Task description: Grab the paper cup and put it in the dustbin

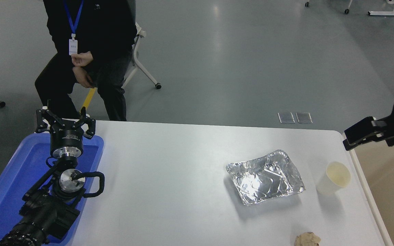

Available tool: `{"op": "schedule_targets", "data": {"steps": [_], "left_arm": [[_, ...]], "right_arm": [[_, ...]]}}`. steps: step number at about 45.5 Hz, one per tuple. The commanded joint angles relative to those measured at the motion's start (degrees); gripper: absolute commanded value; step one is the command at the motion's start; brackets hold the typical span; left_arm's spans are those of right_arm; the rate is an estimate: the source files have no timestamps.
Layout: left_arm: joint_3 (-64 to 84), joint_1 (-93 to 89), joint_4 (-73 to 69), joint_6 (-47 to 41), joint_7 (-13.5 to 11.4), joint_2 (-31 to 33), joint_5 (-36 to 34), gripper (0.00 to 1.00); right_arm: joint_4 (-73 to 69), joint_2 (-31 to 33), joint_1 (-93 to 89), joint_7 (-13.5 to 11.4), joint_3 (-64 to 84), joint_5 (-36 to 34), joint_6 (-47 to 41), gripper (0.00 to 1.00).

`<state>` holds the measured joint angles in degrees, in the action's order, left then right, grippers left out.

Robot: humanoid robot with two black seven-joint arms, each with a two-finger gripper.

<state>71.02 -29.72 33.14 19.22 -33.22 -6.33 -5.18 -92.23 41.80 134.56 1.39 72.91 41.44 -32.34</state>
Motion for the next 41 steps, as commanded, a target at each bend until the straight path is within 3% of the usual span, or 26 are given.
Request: {"op": "schedule_targets", "data": {"steps": [1,17,41], "left_arm": [[0.00,0.01,0.00,0.03,0.00,0.00,0.00,0.99],[0.00,0.01,0.00,0.03,0.00,0.00,0.00,0.99],[0.00,0.01,0.00,-0.06,0.00,0.00,0.00,0.99]], "right_arm": [[7.32,1.27,-12.64,0.01,-4.18,8.39,8.25,1.00],[15.50,2.15,-29.17,0.01,-12.44,9.19,15.02,1.00],[24.38,1.62,-47.98,0.10,-24.84,9.36,18.01,1.00]]}}
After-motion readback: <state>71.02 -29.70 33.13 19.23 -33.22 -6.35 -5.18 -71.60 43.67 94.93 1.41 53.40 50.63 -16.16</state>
